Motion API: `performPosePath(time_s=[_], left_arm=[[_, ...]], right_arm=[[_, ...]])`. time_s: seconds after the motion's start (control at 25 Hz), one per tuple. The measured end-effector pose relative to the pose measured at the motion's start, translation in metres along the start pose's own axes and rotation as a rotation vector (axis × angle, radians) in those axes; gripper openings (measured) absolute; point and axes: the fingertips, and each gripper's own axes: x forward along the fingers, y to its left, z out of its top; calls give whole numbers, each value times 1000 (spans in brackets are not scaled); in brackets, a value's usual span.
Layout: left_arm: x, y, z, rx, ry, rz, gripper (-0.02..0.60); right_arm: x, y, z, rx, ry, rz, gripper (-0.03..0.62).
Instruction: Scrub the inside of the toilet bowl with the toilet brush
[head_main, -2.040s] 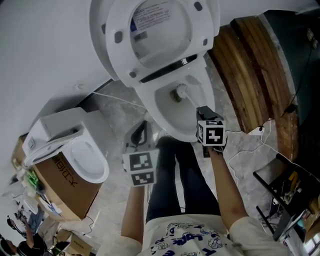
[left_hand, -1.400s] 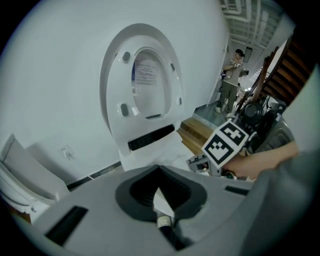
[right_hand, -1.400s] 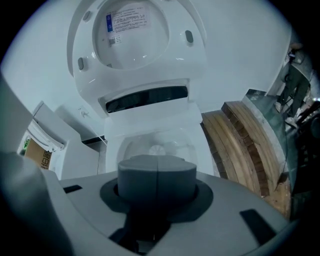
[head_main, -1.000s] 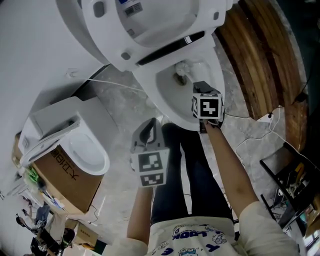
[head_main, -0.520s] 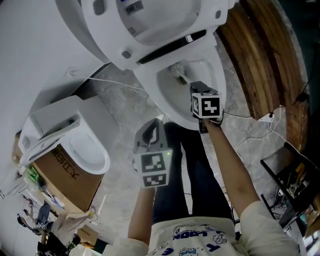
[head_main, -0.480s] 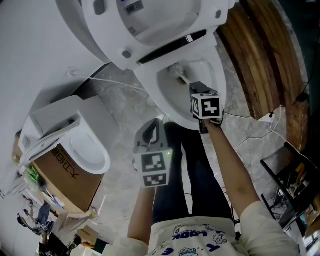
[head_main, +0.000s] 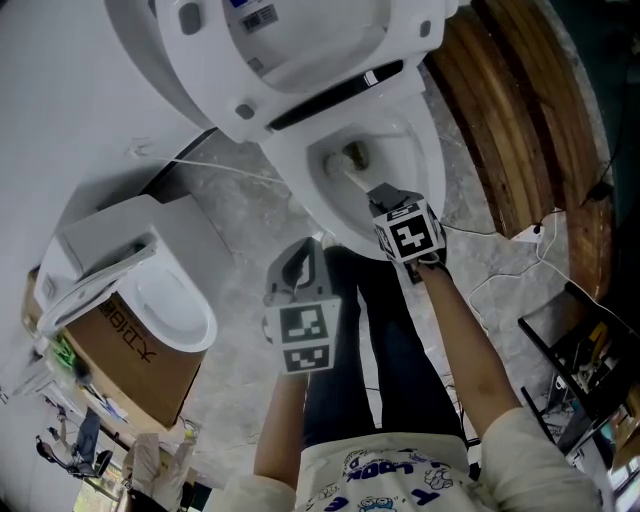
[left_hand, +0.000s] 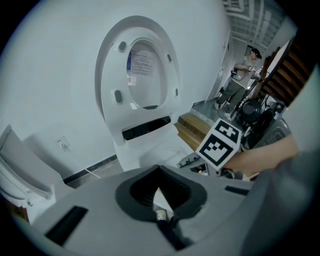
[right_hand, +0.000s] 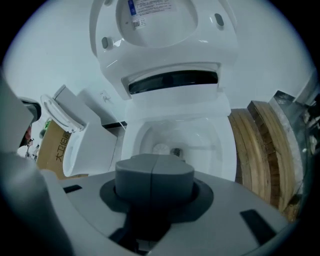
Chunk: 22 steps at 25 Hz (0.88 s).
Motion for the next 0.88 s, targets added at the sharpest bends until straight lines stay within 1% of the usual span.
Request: performPosePath(time_s=[0.16,0.24,0.32,0.4,0.52,0.6,0.76,0.88], left_arm=[[-2,-3,-1,-1,2,-3,2],[-3,-4,-1,2,1,-4,2],[-4,-4,-2,3,1,-3,2],[-5,-3,-2,6,1,-2,2],[-7,-1,-2,8,1,2,2],[-8,2,-3,4,0,6,2],[-11,4,-6,-8,0,13,2],[-12,5,-9,-14,6,18,2]], right_arm=[[-5,-4,-25,-50,58,5,161],[-7,-8,-39,-125,102,-10,161],[-8,-15,-53,-230,144,-34,161],[-10,-23,-61,-301,169,-49,161],[-13,-34,-62,-370,190,-70,161],[-15,-41,-60,-439,200,-99,161],[-17,-54,-52,-555,188,-175,161],[-19,-64,-35,-641,149,-260,160]])
